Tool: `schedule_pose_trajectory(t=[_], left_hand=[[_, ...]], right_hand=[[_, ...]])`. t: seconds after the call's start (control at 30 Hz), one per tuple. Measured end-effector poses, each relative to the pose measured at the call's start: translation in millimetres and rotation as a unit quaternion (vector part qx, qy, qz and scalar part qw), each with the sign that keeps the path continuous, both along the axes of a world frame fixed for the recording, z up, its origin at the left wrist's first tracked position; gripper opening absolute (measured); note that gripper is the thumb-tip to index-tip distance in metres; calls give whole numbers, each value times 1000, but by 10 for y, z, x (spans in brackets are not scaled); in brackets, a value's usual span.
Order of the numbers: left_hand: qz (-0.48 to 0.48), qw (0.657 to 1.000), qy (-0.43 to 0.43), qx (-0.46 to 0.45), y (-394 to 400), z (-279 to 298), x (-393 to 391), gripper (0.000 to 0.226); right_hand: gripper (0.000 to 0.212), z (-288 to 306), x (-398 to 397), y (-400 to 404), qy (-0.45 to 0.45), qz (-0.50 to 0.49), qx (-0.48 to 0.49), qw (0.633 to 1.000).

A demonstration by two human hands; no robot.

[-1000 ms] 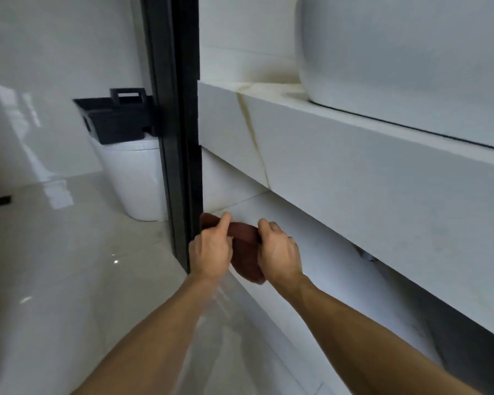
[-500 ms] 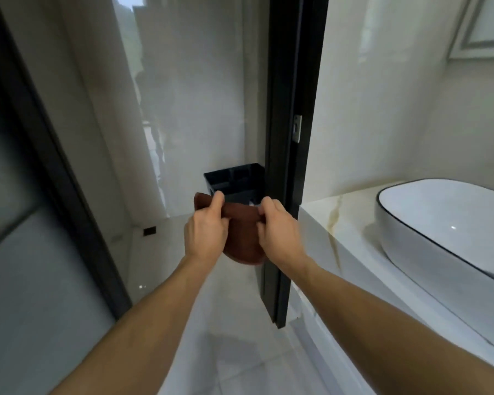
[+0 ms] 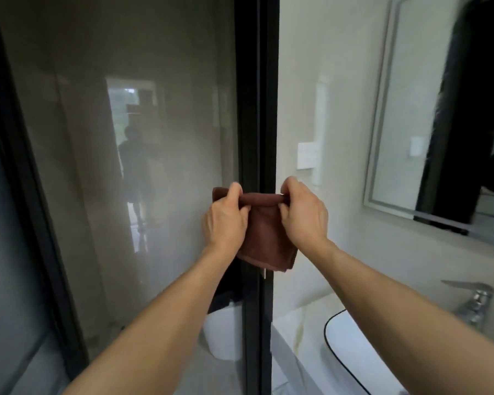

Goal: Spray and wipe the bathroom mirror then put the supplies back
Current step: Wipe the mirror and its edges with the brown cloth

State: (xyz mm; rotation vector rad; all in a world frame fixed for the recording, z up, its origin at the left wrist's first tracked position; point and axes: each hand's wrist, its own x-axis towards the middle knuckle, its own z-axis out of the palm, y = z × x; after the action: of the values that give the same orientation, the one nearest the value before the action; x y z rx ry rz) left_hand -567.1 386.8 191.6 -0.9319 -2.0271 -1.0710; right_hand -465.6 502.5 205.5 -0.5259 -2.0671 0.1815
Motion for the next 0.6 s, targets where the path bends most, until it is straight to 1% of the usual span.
schedule_pose_trajectory(t=[0.07, 0.13, 0.27, 0.4, 0.5, 0.53, 0.6], left_hand=[[-49, 998, 0, 26, 250, 358, 183, 17], [-103, 993, -27, 42, 551, 655, 375, 16], [-198, 966, -157, 45, 1197, 1137, 762, 14], [-317, 910, -268, 22, 1848, 1436, 1101, 19], [-388, 851, -351, 36, 2405, 1571, 1203, 20], [-406, 836, -367, 42, 2588, 1634, 1233, 22], [-432, 825, -361, 51, 2944, 1766, 1308, 21]], right_hand=[[20, 369, 240, 181, 39, -25, -14, 999], [22, 656, 498, 404, 67, -50, -20, 996], [21, 1007, 1068, 899, 78, -103, -12, 992], [20, 1248, 1566, 1456, 70, -170, 29, 983], [18, 1428, 1787, 1929, 42, -213, 65, 974], [18, 1492, 1839, 2087, 35, -226, 77, 970], [20, 1601, 1920, 2385, 34, -248, 93, 964]])
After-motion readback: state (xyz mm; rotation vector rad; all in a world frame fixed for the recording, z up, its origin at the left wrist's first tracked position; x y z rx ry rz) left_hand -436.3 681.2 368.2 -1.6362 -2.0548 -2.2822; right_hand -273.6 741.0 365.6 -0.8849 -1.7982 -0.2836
